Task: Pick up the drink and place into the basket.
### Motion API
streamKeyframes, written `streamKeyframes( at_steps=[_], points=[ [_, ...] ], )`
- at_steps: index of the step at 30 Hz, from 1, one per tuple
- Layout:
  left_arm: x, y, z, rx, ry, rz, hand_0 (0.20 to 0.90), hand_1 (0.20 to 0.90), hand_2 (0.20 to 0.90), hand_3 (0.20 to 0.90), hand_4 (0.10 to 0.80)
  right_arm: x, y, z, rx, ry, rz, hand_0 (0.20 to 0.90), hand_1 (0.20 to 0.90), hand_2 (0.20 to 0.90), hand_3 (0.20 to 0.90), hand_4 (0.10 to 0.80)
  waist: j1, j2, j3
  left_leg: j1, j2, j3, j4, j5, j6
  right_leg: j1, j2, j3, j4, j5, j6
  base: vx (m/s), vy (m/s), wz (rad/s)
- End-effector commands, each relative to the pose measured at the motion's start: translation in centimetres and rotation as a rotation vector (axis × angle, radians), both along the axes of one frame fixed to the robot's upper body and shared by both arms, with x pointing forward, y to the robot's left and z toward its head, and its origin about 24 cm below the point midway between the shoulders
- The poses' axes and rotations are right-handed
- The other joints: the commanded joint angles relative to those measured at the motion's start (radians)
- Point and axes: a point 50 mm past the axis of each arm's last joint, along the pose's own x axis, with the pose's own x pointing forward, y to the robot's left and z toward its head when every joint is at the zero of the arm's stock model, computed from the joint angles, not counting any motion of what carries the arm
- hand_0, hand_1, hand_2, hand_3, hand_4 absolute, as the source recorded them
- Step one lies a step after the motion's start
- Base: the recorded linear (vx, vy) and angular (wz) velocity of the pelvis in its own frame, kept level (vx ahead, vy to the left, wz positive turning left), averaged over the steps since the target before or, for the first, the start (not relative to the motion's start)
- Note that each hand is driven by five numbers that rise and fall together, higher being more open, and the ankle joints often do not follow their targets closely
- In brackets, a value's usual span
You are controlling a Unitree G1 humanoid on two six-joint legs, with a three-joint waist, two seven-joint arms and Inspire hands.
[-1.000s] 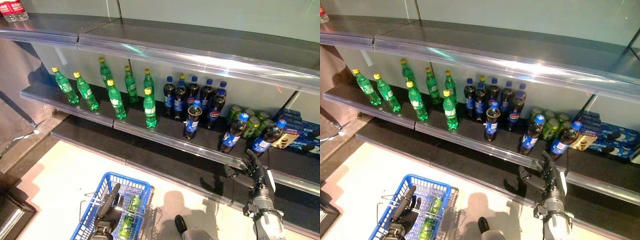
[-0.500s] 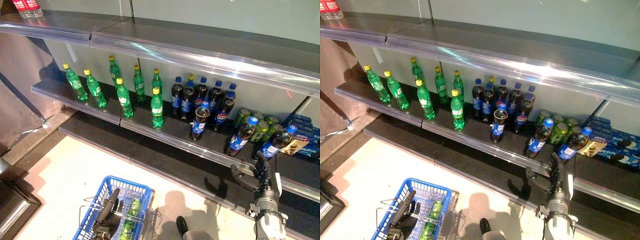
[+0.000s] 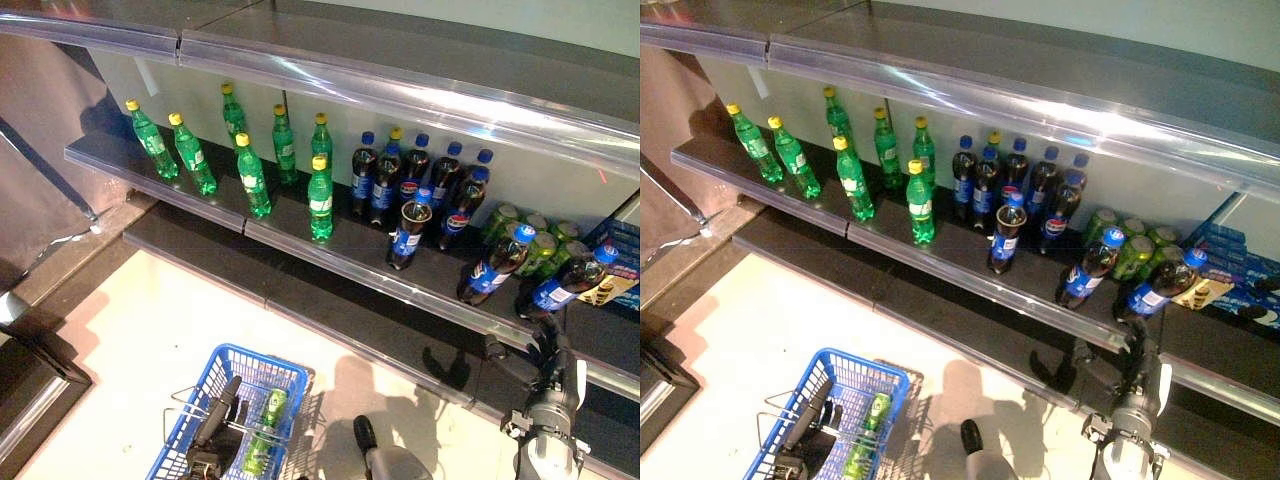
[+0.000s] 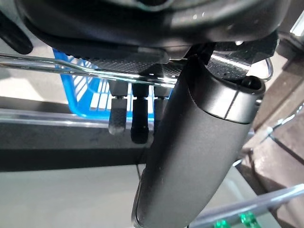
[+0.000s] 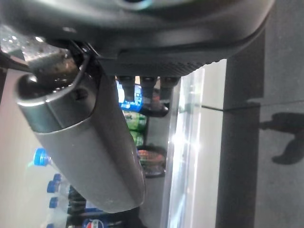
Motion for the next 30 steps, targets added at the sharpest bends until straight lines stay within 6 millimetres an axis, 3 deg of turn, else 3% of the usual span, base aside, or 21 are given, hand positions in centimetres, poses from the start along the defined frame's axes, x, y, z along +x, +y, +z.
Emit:
streamKeyframes(
  at_steps=[1,3,5,7,10,12,16,17,23,30],
  points=[
    [4.9,2.9,6.0,0.143,-0.36,-0.029,0.3,0.3,0.3,0.2,0.1,1.2,-1.0,5.1,-0.189,-0.232,0.072,0.9,0.9,0.9,0.9,0.8,0.03,-0.007,-0.072,-0.23,-0.046,-0.2,0.34,-0.025,0.031,0.016,0.006,-0.039,0.133,-0.11,0.013,0.061,0.085,-0.26],
    [4.1,2.8,5.4,0.131,-0.356,-0.004,0.3,0.3,0.3,0.2,0.1,1.6,-0.7,5.1,-0.193,-0.235,0.112,0.9,0.9,0.9,0.9,0.8,0.052,0.008,-0.071,-0.219,-0.094,-0.272,0.255,-0.02,0.034,0.022,0.042,0.001,0.135,-0.114,0.017,0.071,0.12,-0.51],
    [3.2,2.8,4.8,0.117,-0.356,0.013,0.3,0.3,0.3,0.2,0.1,2.4,-0.4,5.1,-0.197,-0.238,0.145,0.9,0.9,0.9,0.9,0.8,0.079,0.029,-0.074,-0.213,-0.131,-0.339,0.15,0.032,0.028,0.023,0.085,0.049,0.133,-0.119,0.022,0.053,0.182,-1.31],
    [2.6,2.8,4.2,0.099,-0.358,0.028,0.3,0.3,0.3,0.2,0.1,3.3,0.0,5.0,-0.178,-0.238,0.178,0.9,0.9,0.9,0.9,0.8,0.095,0.037,-0.071,-0.228,-0.15,-0.351,0.143,0.053,0.029,0.013,0.099,0.072,0.143,-0.121,0.028,0.006,0.211,-1.81],
    [3.1,2.5,3.8,0.094,-0.367,0.03,0.3,0.3,0.3,0.2,0.1,4.0,0.7,4.7,-0.171,-0.247,0.224,0.9,0.9,0.9,0.9,0.8,0.095,0.037,-0.069,-0.206,-0.158,-0.328,0.112,0.052,0.04,-0.002,0.088,0.048,0.137,-0.107,0.045,-0.03,0.183,-1.02],
    [3.5,2.7,3.9,0.099,-0.377,0.047,0.3,0.3,0.3,0.2,0.1,4.3,1.3,4.7,-0.152,-0.259,0.271,0.9,0.9,0.9,0.9,0.8,0.098,0.027,-0.062,-0.19,-0.156,-0.296,0.108,0.036,0.046,-0.023,0.05,-0.001,0.144,-0.094,0.069,-0.029,0.109,-0.52],
    [4.1,3.8,4.8,0.142,-0.393,0.104,0.3,0.3,0.3,0.2,0.1,5.7,2.9,4.4,-0.098,-0.265,0.376,0.9,0.9,0.9,0.9,0.8,0.148,0.017,-0.032,-0.164,-0.11,-0.2,0.127,0.009,0.042,-0.068,-0.083,-0.202,0.225,-0.067,0.119,-0.015,0.005,-0.97],
    [4.4,3.8,5.1,0.147,-0.402,0.102,0.3,0.3,0.3,0.2,0.1,6.0,3.3,4.4,-0.094,-0.267,0.386,0.9,0.9,0.9,0.9,0.8,0.157,0.016,-0.027,-0.156,-0.102,-0.185,0.125,0.005,0.042,-0.073,-0.096,-0.221,0.237,-0.063,0.124,0.002,-0.035,-1.0],
    [5.7,2.5,5.5,0.131,-0.441,0.064,0.3,0.3,0.3,0.2,0.1,7.0,4.8,4.9,-0.109,-0.27,0.425,0.9,0.9,0.9,0.9,0.8,0.166,0.012,-0.044,-0.164,-0.099,-0.212,0.116,0.002,0.038,-0.006,-0.062,-0.181,0.106,-0.069,0.088,0.039,-0.09,-0.48],
    [5.5,1.4,5.1,0.111,-0.434,0.045,0.3,0.3,0.3,0.2,0.1,7.1,5.4,5.5,-0.164,-0.259,0.492,0.9,0.9,0.9,0.9,0.8,0.181,0.013,-0.074,-0.145,-0.079,-0.215,0.047,0.032,0.021,0.072,-0.029,-0.205,0.024,-0.086,0.063,0.066,-0.077,0.08]
  ],
)
